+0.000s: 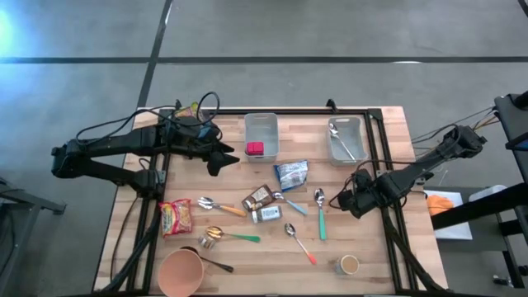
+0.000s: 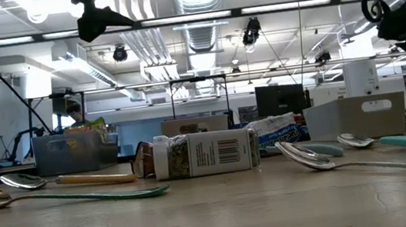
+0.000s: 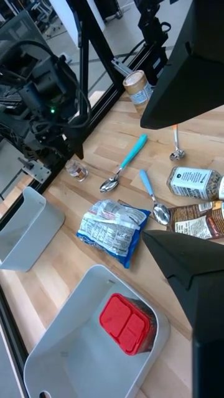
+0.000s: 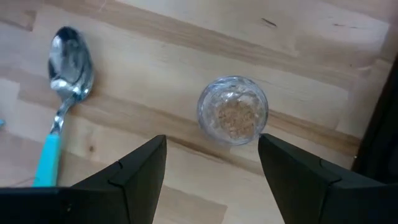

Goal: Pick & Place Food Item
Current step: Put the right brown seasoning bottle into the left gray bin

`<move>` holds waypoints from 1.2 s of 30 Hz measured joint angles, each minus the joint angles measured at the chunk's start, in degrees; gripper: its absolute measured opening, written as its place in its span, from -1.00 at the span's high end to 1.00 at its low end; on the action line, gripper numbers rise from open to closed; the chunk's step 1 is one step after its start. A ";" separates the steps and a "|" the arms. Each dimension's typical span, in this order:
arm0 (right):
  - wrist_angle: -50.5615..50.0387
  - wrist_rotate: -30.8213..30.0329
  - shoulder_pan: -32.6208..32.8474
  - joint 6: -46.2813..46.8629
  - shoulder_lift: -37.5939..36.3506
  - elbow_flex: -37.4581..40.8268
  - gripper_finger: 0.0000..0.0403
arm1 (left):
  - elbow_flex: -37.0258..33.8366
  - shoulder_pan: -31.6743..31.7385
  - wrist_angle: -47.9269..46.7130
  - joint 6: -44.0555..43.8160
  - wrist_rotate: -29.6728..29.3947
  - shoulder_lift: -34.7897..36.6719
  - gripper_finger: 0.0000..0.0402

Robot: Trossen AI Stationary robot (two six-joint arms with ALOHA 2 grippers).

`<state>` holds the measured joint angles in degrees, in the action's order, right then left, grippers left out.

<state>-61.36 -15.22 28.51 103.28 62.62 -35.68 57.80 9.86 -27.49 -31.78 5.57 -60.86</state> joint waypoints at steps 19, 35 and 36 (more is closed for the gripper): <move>-0.19 0.52 -7.39 1.33 3.25 -0.04 -0.25 | 0.00 0.00 0.20 -0.20 0.00 0.00 -0.42; 0.96 4.75 -8.85 -1.99 5.98 0.09 -0.25 | 0.00 0.01 0.23 -0.16 0.01 0.00 -0.42; 1.01 4.82 -8.85 -2.25 6.25 0.11 -0.25 | 0.00 0.01 0.23 -0.16 0.01 0.00 -0.42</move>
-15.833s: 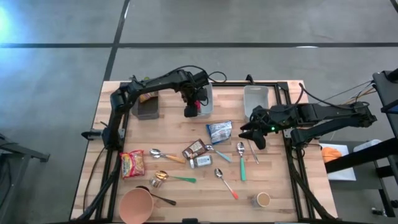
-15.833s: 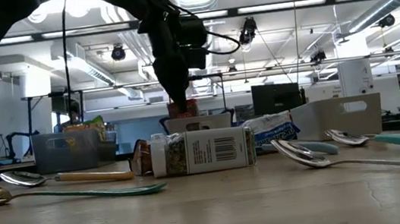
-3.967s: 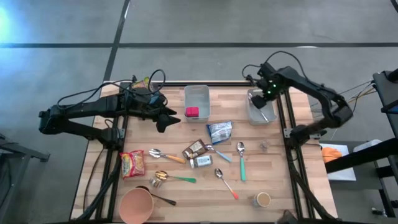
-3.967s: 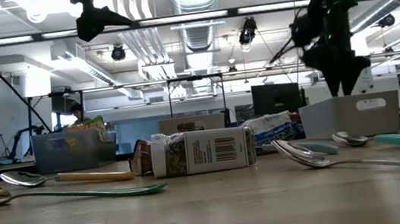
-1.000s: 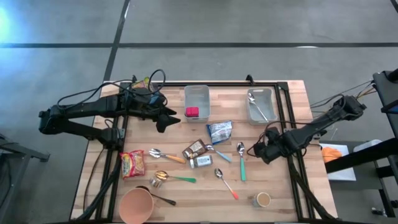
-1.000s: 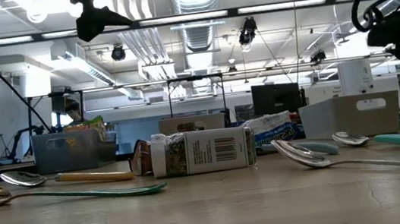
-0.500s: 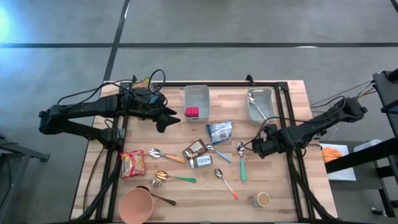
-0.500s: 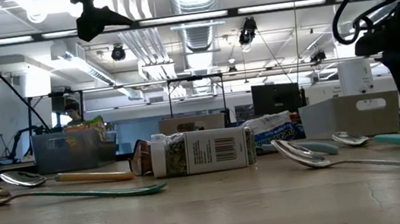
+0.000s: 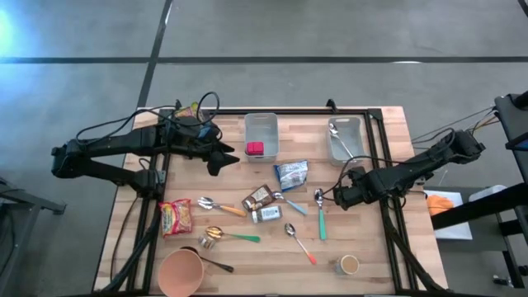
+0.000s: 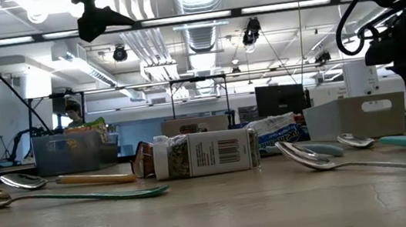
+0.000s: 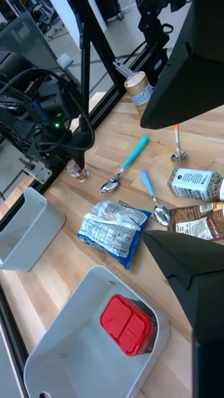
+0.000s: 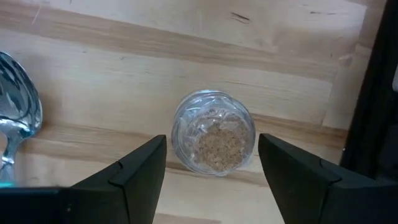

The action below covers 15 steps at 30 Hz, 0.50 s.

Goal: Pick & Place Food Item
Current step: Put the right brown seasoning bottle into the left gray bin

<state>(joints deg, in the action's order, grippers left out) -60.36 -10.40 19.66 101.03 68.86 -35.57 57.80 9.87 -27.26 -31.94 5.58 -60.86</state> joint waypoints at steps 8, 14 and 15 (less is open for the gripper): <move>1.00 -0.04 -1.14 -1.37 1.42 0.00 -0.03 | 0.00 0.00 0.01 0.15 0.00 0.00 -0.42; 1.11 -0.30 -1.98 -2.89 1.24 -0.11 0.19 | 0.00 -0.02 0.01 0.15 0.00 0.00 -0.42; 1.11 -0.32 -2.08 -3.04 1.24 -0.11 0.19 | 0.00 0.00 0.01 0.15 0.00 0.00 -0.42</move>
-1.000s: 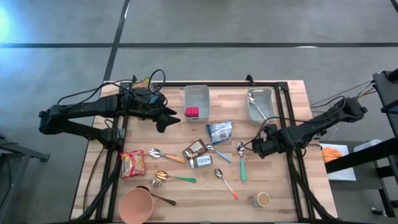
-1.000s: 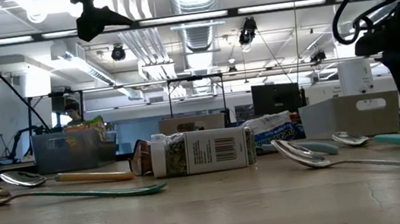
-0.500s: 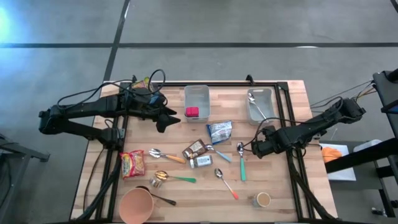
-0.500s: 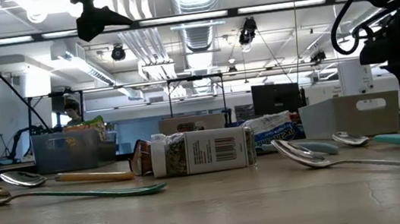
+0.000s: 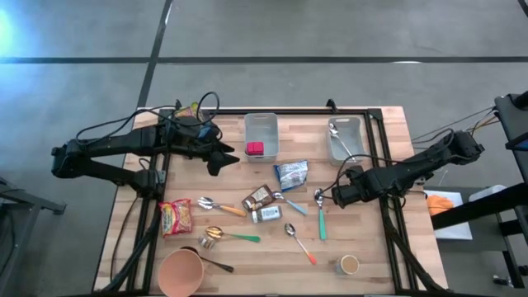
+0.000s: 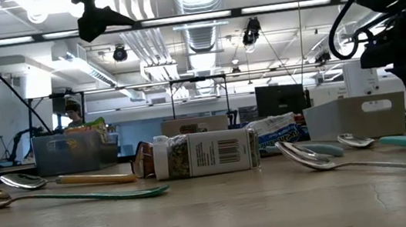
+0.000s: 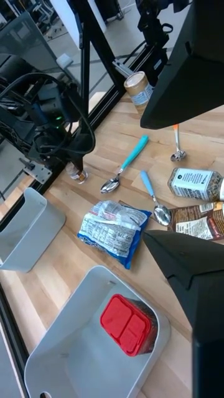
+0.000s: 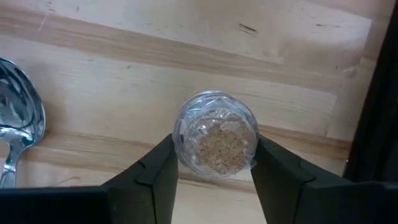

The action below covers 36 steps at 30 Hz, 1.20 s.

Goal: Pick & Place Food Item
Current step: Put the right brown seasoning bottle into the left gray bin

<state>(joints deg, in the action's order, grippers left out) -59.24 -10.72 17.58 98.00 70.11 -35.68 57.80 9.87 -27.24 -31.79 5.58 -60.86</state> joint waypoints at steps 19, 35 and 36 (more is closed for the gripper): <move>0.21 0.79 0.02 -5.47 -0.24 0.20 0.49 | 0.00 0.00 0.00 -0.02 0.00 0.00 -0.42; 5.89 0.91 0.02 -11.87 -0.35 0.13 0.08 | 0.00 -0.01 -0.02 0.02 0.00 0.00 -0.42; 5.82 1.16 -0.02 -11.39 -0.35 0.13 0.02 | 0.00 0.00 -0.02 0.02 0.00 0.00 -0.42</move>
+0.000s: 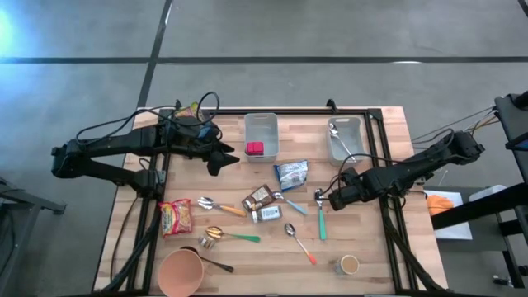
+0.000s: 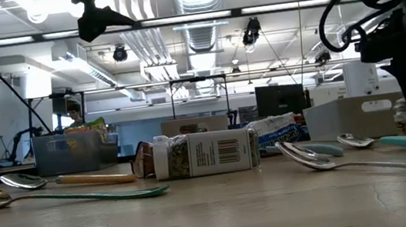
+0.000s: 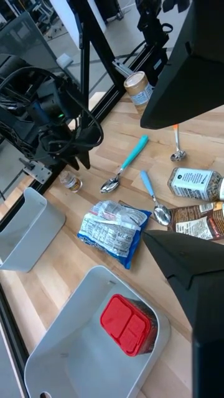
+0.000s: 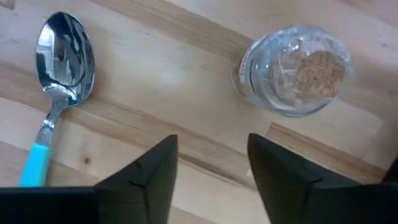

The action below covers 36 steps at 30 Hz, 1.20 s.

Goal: Pick & Place Food Item
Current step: Put the right brown seasoning bottle into the left gray bin

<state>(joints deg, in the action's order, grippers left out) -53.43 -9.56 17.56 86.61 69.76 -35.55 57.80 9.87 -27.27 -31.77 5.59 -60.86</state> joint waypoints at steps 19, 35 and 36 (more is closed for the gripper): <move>-14.62 -2.41 -8.22 -2.96 -1.01 -8.96 -0.34 | 0.00 0.00 0.00 0.44 0.02 0.00 -0.42; -11.70 -0.91 -17.29 -13.70 -0.90 -6.40 -0.34 | 0.00 0.00 -1.79 0.40 0.13 0.02 -0.42; -11.28 -0.75 -17.27 -13.62 -0.90 -6.10 -0.34 | 0.00 -0.02 -1.91 0.40 0.15 0.00 -0.42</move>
<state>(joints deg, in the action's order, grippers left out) -64.71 -10.30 0.30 72.98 68.86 -41.66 57.80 9.85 -29.18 -31.37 5.74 -60.86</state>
